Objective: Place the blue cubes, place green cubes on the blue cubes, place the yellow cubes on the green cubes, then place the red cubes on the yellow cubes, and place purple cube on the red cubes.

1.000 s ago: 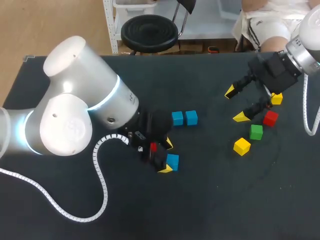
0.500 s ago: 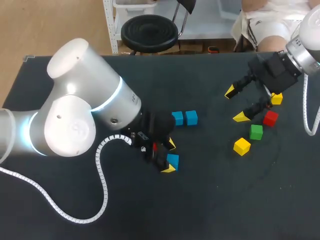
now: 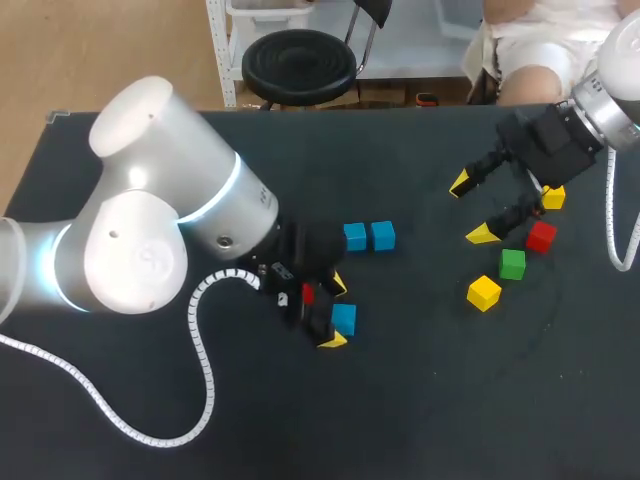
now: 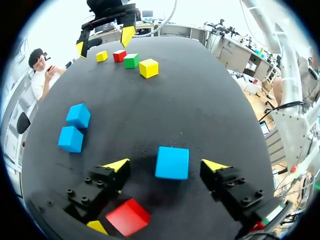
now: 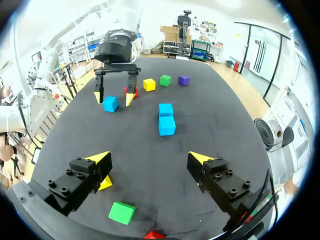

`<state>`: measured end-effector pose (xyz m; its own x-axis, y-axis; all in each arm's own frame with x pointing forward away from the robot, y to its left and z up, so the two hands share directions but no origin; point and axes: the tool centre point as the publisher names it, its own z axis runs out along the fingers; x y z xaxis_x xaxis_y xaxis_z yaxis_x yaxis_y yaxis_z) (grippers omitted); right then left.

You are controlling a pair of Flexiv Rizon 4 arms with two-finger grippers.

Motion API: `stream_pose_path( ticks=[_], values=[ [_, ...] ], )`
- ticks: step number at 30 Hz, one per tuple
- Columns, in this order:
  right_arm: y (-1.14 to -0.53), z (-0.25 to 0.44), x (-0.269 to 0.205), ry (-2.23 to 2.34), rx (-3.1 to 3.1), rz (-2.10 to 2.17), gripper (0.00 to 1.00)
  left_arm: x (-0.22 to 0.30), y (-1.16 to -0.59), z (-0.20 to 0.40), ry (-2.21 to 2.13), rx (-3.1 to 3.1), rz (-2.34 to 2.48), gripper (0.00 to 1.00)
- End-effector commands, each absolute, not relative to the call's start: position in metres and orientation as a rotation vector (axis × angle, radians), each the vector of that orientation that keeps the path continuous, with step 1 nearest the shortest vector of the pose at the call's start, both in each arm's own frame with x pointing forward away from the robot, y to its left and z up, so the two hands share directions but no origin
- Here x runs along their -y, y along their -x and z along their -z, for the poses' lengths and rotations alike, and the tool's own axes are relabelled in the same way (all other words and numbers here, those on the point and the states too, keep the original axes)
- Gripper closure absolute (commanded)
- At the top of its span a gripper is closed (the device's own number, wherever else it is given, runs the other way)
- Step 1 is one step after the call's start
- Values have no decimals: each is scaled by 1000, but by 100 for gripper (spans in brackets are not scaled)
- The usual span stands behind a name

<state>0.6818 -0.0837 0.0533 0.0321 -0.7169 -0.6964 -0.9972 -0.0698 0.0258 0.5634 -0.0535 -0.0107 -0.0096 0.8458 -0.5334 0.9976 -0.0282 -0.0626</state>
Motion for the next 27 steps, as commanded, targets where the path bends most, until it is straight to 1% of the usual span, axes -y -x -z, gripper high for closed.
stream_pose_path(
  ticks=[1, 2, 4, 5, 6, 7, 10, 12, 15, 27],
  values=[
    [-681, -53, 84, 1837, -1730, -771, 0, 52, -563, 11, -1933, -1916, 623, 8],
    [-681, -53, 84, 1837, -1730, -771, 0, 52, -563, 10, -1933, -1915, 623, 11],
    [-681, -53, 84, 1837, -1730, -771, 0, 52, -564, 10, -1933, -1914, 623, 11],
    [-681, -53, 84, 1837, -1730, -771, 0, 52, -564, 10, -1932, -1913, 623, 15],
    [-681, -53, 84, 1837, -1730, -771, 0, 52, -564, 10, -1932, -1912, 624, 21],
    [-681, -53, 84, 1837, -1730, -771, 0, 52, -564, 10, -1931, -1912, 625, 23],
    [-681, -53, 84, 1837, -1730, -771, 0, 52, -564, 9, -1928, -1912, 627, 24],
    [-681, -53, 84, 1837, -1730, -771, 0, 52, -564, 8, -1927, -1912, 626, 21],
    [-681, -53, 84, 1837, -1730, -771, 0, 50, -564, 8, -1924, -1913, 627, 20],
    [-681, -53, 84, 1837, -1730, -771, 0, 50, -564, 6, -1918, -1910, 627, 20]
  ],
)
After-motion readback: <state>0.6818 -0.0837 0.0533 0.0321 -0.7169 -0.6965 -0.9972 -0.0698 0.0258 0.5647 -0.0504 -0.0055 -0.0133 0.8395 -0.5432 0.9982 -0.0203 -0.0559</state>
